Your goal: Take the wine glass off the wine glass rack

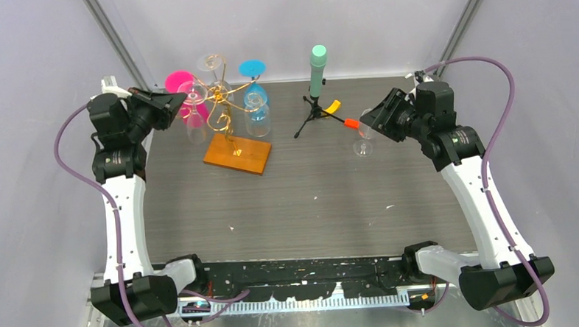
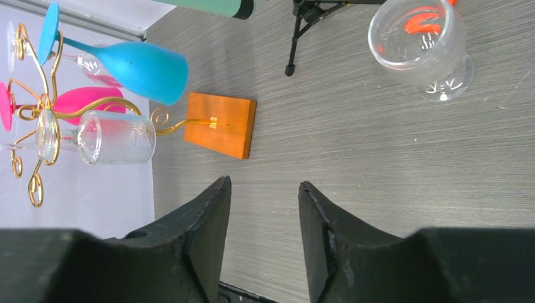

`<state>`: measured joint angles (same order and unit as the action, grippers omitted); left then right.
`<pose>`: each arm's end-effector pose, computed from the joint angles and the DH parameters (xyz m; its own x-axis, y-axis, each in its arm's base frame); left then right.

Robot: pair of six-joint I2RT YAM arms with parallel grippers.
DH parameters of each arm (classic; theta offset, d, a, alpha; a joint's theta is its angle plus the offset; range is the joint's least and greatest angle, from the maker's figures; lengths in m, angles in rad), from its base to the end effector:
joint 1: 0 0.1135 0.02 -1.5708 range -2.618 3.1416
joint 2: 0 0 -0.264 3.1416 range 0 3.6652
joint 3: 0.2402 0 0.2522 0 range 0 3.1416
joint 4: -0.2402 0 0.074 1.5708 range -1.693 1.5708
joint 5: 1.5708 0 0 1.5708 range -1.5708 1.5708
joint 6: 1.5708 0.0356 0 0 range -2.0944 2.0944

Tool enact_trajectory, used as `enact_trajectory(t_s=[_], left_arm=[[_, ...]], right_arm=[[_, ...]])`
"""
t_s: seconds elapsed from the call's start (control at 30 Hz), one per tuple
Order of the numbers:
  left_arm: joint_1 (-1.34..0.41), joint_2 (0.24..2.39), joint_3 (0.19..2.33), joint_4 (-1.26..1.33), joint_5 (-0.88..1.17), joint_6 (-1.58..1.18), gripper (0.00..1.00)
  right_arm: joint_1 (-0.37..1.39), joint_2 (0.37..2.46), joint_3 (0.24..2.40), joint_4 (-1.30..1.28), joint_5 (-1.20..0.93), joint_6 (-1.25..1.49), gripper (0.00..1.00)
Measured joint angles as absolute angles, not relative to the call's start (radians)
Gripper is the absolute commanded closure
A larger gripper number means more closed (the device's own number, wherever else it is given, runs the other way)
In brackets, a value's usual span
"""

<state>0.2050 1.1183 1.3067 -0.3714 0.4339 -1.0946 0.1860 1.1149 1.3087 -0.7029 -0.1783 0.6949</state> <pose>0.2365 0.0339 0.4364 -0.2772 -0.8813 -0.3828 -0.0575 0.4129 -0.9090 0.2227 0.0483 0.4034 -0.5819 0.5317 -0.6154 0.0500 0.7786 0.6255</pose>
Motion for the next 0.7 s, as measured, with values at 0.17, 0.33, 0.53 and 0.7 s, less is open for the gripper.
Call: enact_trajectory(t_s=[0.17, 0.33, 0.53, 0.7], left_arm=[[0.205, 1.122, 1.296, -0.363, 0.508, -1.101, 1.00], [0.205, 1.106, 1.275, -0.368, 0.552, -1.100, 1.00], [0.205, 1.023, 1.258, -0.426, 0.563, -1.094, 1.00], [0.205, 0.926, 1.258, -0.532, 0.525, -1.077, 1.00]], right_arm=[[0.186, 1.105, 1.287, -0.678, -0.221, 0.698, 0.37], [0.186, 1.088, 1.258, -0.642, -0.287, 0.707, 0.36], [0.186, 1.075, 1.225, -0.585, -0.347, 0.734, 0.37], [0.186, 1.072, 1.188, -0.544, -0.399, 0.763, 0.40]])
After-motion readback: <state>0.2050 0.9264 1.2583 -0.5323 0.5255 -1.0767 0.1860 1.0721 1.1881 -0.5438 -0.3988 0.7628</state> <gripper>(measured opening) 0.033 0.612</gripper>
